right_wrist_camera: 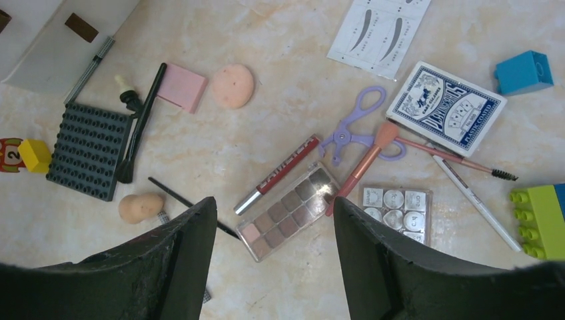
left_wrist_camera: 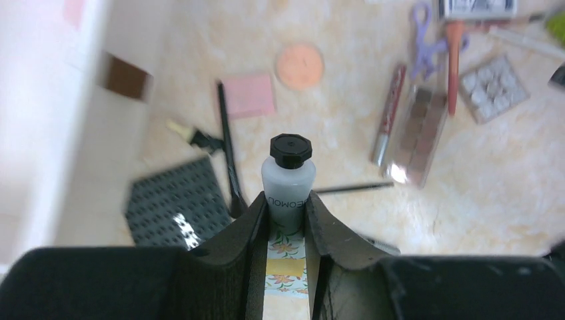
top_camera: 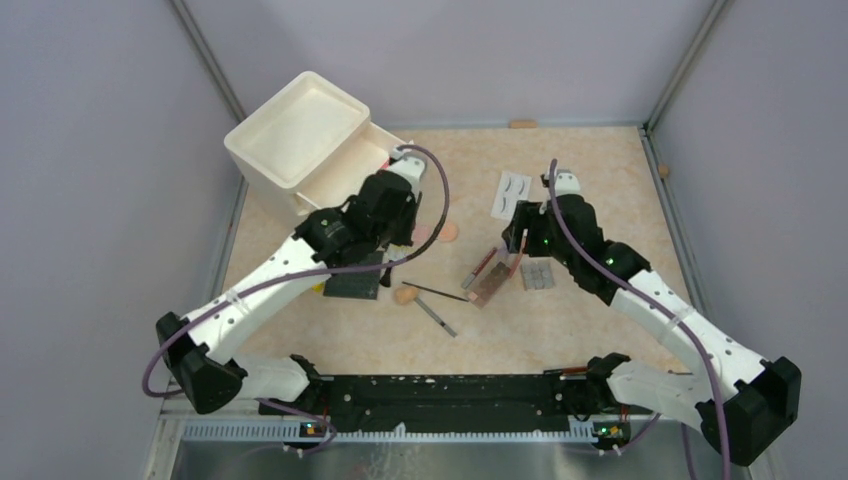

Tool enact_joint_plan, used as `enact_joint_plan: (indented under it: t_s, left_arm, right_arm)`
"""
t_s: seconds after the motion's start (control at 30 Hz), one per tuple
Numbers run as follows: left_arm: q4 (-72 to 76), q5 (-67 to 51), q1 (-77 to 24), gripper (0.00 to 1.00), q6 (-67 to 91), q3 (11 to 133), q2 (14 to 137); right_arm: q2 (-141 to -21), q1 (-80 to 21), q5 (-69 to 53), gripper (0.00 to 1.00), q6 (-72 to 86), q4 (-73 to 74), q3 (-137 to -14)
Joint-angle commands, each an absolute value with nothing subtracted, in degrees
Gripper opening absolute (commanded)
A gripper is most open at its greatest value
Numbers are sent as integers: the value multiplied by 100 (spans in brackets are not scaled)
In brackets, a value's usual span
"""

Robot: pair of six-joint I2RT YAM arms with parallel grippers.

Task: Organize the makeup
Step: Pick up the makeup from the center of the board, then place the makeup in the drawer.

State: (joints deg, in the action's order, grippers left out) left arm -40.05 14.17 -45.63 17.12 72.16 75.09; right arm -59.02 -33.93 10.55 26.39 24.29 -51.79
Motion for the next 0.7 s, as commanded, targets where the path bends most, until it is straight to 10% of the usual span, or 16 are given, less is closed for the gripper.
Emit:
enact_joint_plan:
  t_s: [0.0,0.67]
  left_arm:
    - [-4339,2466,-4366,28,608,8176,7314]
    - [-3294,2728,-3403,24,-2636,10089,9051]
  right_arm:
    - [-5599,-3375,1258,64,2466,2448,-5083]
    - [-5318,-3375,956,64,2196,3014,-5120]
